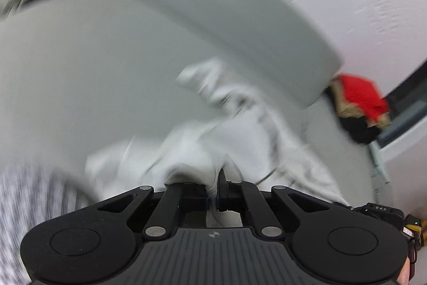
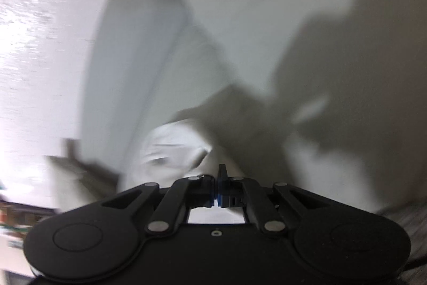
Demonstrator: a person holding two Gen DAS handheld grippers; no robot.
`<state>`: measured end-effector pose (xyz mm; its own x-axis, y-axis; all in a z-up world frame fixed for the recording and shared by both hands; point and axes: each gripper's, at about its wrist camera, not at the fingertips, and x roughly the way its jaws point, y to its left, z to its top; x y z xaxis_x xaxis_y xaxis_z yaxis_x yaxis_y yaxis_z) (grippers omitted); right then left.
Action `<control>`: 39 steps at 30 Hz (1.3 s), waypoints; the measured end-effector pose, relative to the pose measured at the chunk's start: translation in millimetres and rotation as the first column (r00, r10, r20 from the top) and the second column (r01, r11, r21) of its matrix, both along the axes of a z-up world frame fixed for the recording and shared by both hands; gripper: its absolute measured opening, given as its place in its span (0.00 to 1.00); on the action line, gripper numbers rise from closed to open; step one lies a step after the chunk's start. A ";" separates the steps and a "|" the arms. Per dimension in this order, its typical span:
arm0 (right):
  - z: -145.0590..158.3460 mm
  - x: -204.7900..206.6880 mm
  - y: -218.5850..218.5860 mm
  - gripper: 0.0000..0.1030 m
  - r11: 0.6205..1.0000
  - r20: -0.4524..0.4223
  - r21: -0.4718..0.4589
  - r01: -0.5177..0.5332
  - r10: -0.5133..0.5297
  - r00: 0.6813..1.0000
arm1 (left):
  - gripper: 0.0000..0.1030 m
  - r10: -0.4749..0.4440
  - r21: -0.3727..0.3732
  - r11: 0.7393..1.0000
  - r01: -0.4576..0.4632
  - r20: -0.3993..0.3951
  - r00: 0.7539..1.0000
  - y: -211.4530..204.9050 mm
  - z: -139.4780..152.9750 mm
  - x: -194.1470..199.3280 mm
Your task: Fold clothes
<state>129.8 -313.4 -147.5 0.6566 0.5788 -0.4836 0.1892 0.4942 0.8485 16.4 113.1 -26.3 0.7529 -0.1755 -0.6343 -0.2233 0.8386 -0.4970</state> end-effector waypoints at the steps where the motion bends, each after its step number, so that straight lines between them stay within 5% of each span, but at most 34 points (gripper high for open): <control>1: 14.7 1.4 3.4 0.02 0.999 0.021 0.032 -0.004 0.004 1.000 | 0.02 0.001 0.023 1.000 -0.001 0.040 0.999 2.2 23.4 9.7; 5: 73.3 6.9 17.0 0.02 0.987 0.104 0.159 -0.027 0.011 0.994 | 0.02 0.027 0.026 0.999 -0.034 0.239 0.971 20.0 133.1 40.0; 7: 118.4 -10.1 2.3 0.02 0.973 0.233 0.229 0.033 -0.087 0.969 | 0.02 0.033 -0.023 0.999 -0.026 0.386 0.922 28.3 192.5 28.2; 10: 186.2 -36.1 -20.2 0.02 0.933 0.403 0.344 0.102 -0.245 0.882 | 0.02 0.000 -0.013 1.000 0.009 0.546 0.838 25.4 248.7 -8.8; 11: 199.1 -55.1 -25.9 0.02 0.926 0.447 0.358 0.122 -0.285 0.848 | 0.02 -0.018 0.008 1.000 0.016 0.567 0.824 21.6 258.9 -18.5; 13: 209.9 -87.2 -31.4 0.02 0.935 0.449 0.320 0.156 -0.294 0.844 | 0.02 -0.041 0.040 0.999 0.022 0.581 0.813 16.3 268.6 -35.9; 15: 210.7 -110.2 -30.9 0.02 0.946 0.411 0.298 0.128 -0.248 0.877 | 0.02 -0.035 0.024 0.999 0.026 0.609 0.792 17.3 278.0 -48.8; 17: 221.9 -130.0 -31.7 0.02 0.951 0.432 0.299 0.082 -0.212 0.877 | 0.02 -0.026 0.003 1.000 0.031 0.640 0.768 19.0 287.5 -61.1; 21: 278.2 -162.4 -33.8 0.02 0.966 0.597 0.249 0.074 -0.214 0.773 | 0.02 0.024 -0.015 1.000 -0.020 0.749 0.662 27.7 314.7 -97.8; 24: 312.8 -176.7 -35.3 0.02 0.978 0.693 0.192 0.085 -0.196 0.694 | 0.02 0.020 0.003 0.999 -0.035 0.778 0.628 27.7 327.7 -113.9; 27: 324.0 -164.5 -28.0 0.02 0.984 0.702 0.153 0.093 -0.174 0.690 | 0.03 0.026 0.000 0.999 -0.038 0.734 0.679 34.9 318.9 -93.9; 30: 322.4 -133.8 -19.1 0.02 0.987 0.678 0.120 0.105 -0.159 0.717 | 0.03 0.054 -0.059 0.998 -0.022 0.622 0.782 57.6 287.2 -38.0; 32: 308.9 -93.5 -3.5 0.02 0.991 0.623 0.066 0.113 -0.129 0.771 | 0.03 0.058 -0.078 0.997 -0.021 0.497 0.866 72.5 260.0 15.0; 35: 284.2 -23.4 26.4 0.02 0.993 0.515 -0.042 0.107 -0.070 0.854 | 0.02 0.074 -0.075 0.996 -0.053 0.313 0.947 78.0 224.0 90.3; 37: 279.1 19.6 41.9 0.02 0.988 0.470 -0.103 0.118 -0.057 0.881 | 0.02 0.072 -0.054 0.997 -0.056 0.358 0.931 75.8 239.3 105.8; 39: 299.3 24.7 43.7 0.02 0.983 0.527 -0.121 0.140 -0.056 0.848 | 0.02 0.065 -0.030 0.998 -0.057 0.423 0.904 72.9 259.1 117.0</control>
<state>154.5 -269.7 151.8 0.8851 0.4465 -0.1312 -0.2034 0.6248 0.7538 133.4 186.0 232.8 0.9596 -0.1283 -0.2503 -0.0389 0.8208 -0.5699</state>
